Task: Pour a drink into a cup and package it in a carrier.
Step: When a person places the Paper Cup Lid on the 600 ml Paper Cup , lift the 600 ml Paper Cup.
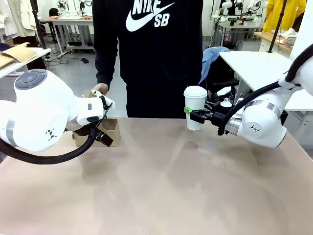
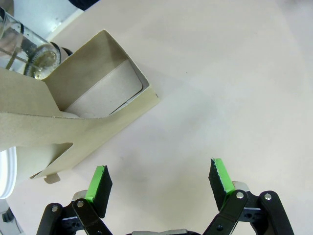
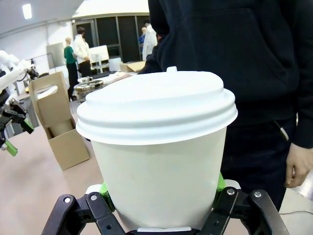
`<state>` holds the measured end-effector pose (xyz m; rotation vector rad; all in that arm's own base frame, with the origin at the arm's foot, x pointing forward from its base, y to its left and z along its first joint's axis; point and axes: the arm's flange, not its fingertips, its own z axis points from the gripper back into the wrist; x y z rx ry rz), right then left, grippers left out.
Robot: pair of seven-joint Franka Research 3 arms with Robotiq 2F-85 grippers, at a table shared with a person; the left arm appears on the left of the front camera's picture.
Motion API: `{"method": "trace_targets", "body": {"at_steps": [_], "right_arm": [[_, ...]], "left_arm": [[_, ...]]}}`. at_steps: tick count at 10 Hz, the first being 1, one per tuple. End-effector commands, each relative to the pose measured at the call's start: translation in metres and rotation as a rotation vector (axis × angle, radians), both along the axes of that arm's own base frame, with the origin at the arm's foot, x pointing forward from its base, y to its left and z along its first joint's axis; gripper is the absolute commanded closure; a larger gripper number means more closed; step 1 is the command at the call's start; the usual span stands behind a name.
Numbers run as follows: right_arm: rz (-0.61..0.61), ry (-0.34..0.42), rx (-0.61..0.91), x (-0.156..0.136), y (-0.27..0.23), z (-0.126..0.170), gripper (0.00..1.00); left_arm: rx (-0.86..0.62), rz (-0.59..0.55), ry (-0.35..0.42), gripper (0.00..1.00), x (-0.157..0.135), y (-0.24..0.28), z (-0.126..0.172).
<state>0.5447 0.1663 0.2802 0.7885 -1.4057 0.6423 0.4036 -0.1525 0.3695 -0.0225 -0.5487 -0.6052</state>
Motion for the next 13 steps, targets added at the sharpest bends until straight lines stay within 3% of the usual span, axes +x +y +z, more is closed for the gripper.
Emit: {"method": "trace_targets", "body": {"at_steps": [1,4,8,11,13], "right_arm": [[-0.015,-0.006,0.02,0.0,0.003,0.006,0.19],[0.0,0.0,0.0,0.0,0.0,0.0,0.19],[0.051,0.0,0.0,0.0,-0.009,0.11,0.19],[0.137,-0.007,0.047,-0.035,-0.009,0.19,0.19],[0.183,-0.034,0.067,-0.061,-0.006,0.221,0.19]], "left_arm": [[-0.003,0.001,-0.001,0.0,0.0,0.001,0.001],[-0.003,0.001,-0.001,0.0,0.0,0.001,0.001],[-0.003,0.001,-0.001,0.0,0.0,0.001,0.001],[-0.003,0.001,-0.001,0.0,0.0,0.001,0.001],[-0.003,0.001,-0.001,0.0,0.0,0.001,0.001]]}}
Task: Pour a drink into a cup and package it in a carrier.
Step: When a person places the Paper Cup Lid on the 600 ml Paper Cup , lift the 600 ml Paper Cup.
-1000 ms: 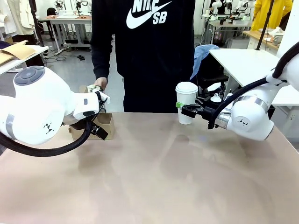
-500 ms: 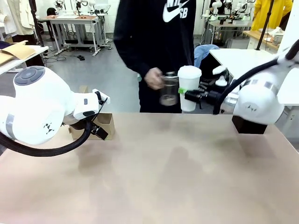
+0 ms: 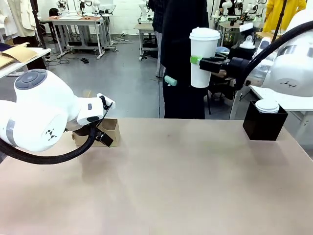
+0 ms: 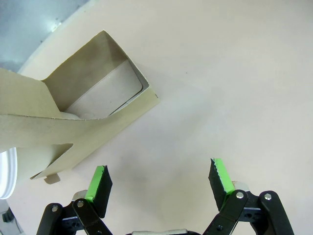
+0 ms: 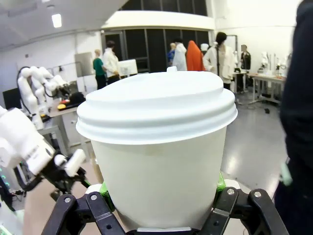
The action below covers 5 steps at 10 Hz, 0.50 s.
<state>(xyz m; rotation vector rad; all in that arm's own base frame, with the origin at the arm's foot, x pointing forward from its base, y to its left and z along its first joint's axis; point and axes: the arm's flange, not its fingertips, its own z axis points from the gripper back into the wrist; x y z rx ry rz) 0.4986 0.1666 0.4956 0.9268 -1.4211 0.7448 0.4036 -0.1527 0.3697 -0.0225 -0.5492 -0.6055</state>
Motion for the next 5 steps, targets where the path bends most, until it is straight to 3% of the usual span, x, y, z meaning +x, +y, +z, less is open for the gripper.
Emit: {"method": "trace_targets", "body": {"at_steps": [1,3,5], "right_arm": [[0.051,0.002,0.011,-0.026,-0.002,0.013,0.19],[0.028,-0.032,0.064,-0.024,-0.007,0.009,0.19],[0.028,-0.016,0.002,-0.025,0.005,0.015,0.19]], "left_arm": [[-0.003,0.001,0.0,0.0,0.0,0.001,0.0],[-0.003,0.001,0.0,0.0,0.0,0.001,0.0],[-0.003,0.001,0.0,0.0,0.0,0.001,0.0]]}}
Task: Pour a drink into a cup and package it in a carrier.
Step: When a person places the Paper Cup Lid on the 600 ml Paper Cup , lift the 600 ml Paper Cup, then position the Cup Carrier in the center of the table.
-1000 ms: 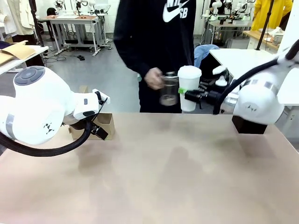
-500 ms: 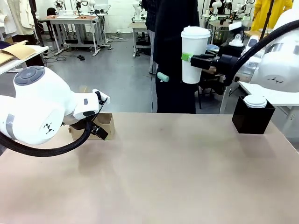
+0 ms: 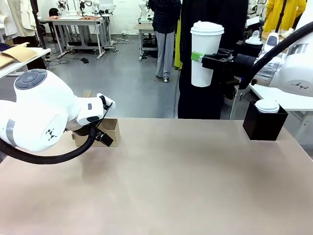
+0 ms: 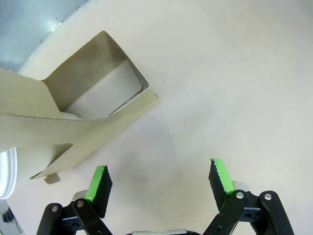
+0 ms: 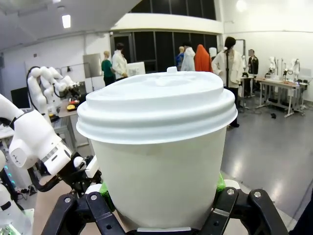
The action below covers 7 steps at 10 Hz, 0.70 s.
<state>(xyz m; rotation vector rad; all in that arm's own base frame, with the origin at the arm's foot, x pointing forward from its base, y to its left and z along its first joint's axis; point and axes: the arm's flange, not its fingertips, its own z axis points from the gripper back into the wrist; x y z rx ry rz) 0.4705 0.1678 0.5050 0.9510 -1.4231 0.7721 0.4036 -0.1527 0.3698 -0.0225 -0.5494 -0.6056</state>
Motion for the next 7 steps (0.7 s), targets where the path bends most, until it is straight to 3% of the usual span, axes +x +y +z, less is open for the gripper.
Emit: {"method": "trace_targets", "body": {"at_steps": [1,7], "right_arm": [[-0.003,-0.003,-0.003,0.0031,0.0038,0.0055,0.19],[-0.003,-0.003,-0.003,0.0031,0.0038,0.0055,0.19]], "left_arm": [[-0.003,0.001,0.0,0.0,-0.0001,0.0009,0.0004],[-0.003,0.001,0.0,0.0,-0.0001,0.0009,0.0004]]}}
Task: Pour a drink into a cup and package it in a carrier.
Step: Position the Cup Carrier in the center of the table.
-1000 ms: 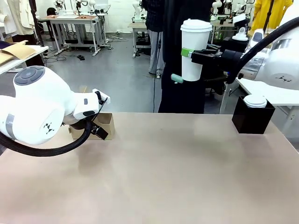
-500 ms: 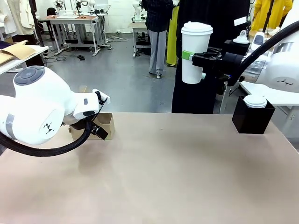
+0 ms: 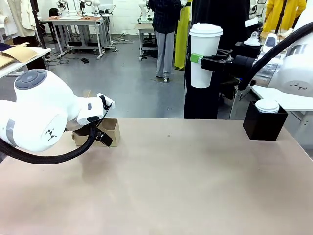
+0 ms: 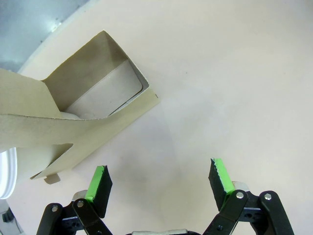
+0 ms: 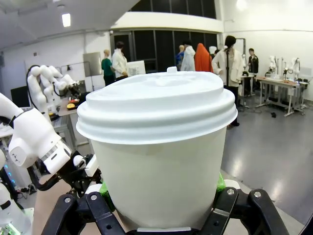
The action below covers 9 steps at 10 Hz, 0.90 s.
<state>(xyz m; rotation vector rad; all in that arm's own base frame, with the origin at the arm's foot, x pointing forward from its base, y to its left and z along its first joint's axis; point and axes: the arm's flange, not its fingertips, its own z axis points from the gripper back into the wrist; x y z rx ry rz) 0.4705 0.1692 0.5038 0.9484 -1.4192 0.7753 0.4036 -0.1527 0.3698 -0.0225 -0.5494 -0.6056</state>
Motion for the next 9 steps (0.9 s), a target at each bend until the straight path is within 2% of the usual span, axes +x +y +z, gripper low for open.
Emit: {"method": "trace_targets", "body": {"at_steps": [1,3,5,9], "right_arm": [[-0.004,-0.005,0.002,0.003,0.002,0.007,0.19],[-0.004,-0.005,0.002,0.003,0.002,0.007,0.19],[-0.004,-0.005,0.002,0.003,0.002,0.007,0.19],[-0.004,-0.005,0.002,0.003,0.002,0.007,0.19]], "left_arm": [[-0.003,0.001,0.0,0.0,0.0,0.001,0.0],[0.0,0.0,0.0,0.0,0.0,0.0,0.0],[-0.016,0.052,0.017,0.0,0.002,0.003,0.042],[-0.07,0.211,0.084,0.0,0.015,0.017,0.147]]}}
